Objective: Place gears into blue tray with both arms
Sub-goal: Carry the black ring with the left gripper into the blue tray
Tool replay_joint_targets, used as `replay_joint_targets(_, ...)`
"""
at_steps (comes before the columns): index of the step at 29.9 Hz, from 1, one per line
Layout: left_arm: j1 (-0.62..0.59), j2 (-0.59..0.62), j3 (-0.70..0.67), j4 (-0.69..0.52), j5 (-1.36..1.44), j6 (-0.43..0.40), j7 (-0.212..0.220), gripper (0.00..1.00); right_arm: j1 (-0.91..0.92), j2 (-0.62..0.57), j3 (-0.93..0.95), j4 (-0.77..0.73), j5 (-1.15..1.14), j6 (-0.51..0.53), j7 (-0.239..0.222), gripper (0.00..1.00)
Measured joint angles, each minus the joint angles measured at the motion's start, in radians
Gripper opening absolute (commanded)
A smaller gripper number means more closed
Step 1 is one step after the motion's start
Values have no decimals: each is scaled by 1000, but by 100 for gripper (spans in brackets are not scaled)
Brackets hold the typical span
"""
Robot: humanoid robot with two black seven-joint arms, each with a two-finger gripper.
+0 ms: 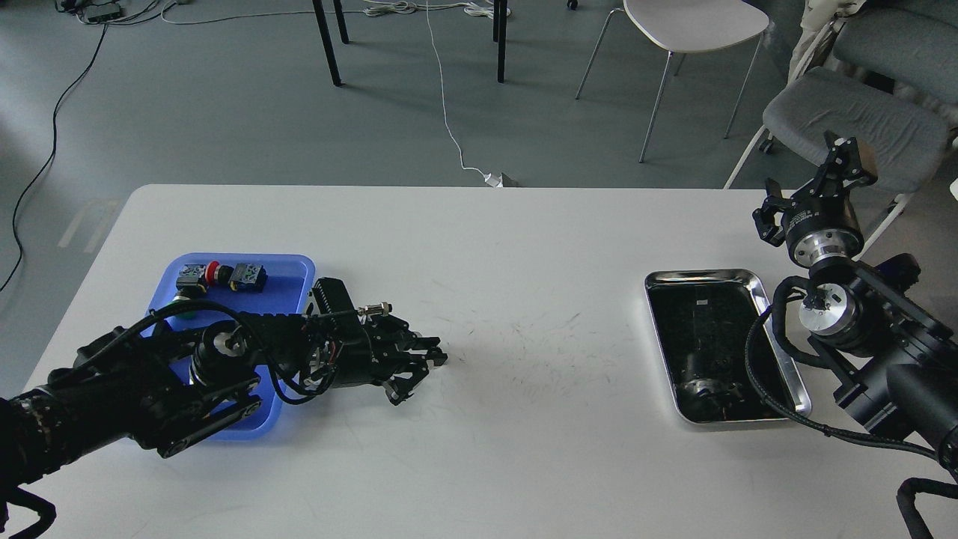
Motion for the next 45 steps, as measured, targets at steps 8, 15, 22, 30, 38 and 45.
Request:
replay_joint_targets(8, -15, 69, -3, -17, -1, -2, 0, 9, -6, 0, 0, -1, 0, 0, 1, 99)
replay_joint_targets(15, -64, 213, -4, -57, -3, -6, 0, 9, -7, 1, 0, -1, 0, -1, 3, 99)
replay_joint_targets(22, -61, 334, -5, -62, -13, -2, 0, 9, -13, 2, 0, 7, 0, -4, 5, 99)
replay_joint_targets(30, -14, 446, -2, -54, -32, 44, 0, 9, -20, -1, 0, 10, 0, -4, 5, 99)
replay_joint_targets(38, 67, 480, -3, -58, -49, 79, 0, 9, -20, -2, -22, 7, -2, -3, 5, 99)
replay_joint_targets(45, 85, 481, -3, -61, -52, 83, 0, 10, -18, 0, -27, 7, -2, -6, 5, 99)
